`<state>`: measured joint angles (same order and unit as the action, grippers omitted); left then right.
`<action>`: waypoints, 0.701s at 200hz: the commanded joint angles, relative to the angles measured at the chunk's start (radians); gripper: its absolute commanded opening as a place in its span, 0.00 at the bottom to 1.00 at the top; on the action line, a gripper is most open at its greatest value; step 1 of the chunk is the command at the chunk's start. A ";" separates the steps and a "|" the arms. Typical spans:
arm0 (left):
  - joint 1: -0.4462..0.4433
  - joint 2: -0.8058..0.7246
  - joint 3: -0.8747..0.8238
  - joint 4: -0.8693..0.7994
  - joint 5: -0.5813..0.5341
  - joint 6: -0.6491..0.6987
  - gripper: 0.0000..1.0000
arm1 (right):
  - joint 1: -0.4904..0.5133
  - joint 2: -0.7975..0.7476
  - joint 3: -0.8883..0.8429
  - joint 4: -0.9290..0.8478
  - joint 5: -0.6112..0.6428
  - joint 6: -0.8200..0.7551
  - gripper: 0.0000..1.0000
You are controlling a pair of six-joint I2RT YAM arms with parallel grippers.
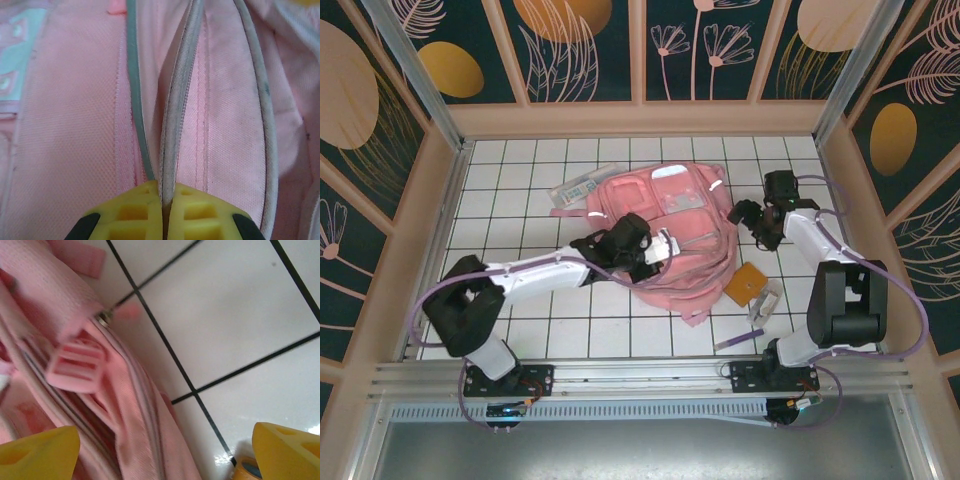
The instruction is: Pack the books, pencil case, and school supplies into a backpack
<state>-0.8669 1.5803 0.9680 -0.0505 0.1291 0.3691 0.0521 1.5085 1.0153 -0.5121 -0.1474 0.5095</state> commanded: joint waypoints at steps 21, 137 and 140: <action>0.163 -0.241 -0.043 0.041 0.059 -0.195 0.00 | -0.002 -0.045 0.022 0.034 0.022 -0.058 0.87; 0.241 -0.174 0.023 0.109 0.284 -0.378 0.00 | -0.221 -0.173 -0.170 -0.235 0.317 0.411 0.99; 0.241 -0.173 0.021 0.108 0.285 -0.376 0.00 | -0.226 -0.171 -0.173 -0.242 0.316 0.407 0.99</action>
<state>-0.6315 1.4067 0.9447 -0.0254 0.3611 0.0196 -0.1417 1.3548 0.8635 -0.6903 0.1036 0.8753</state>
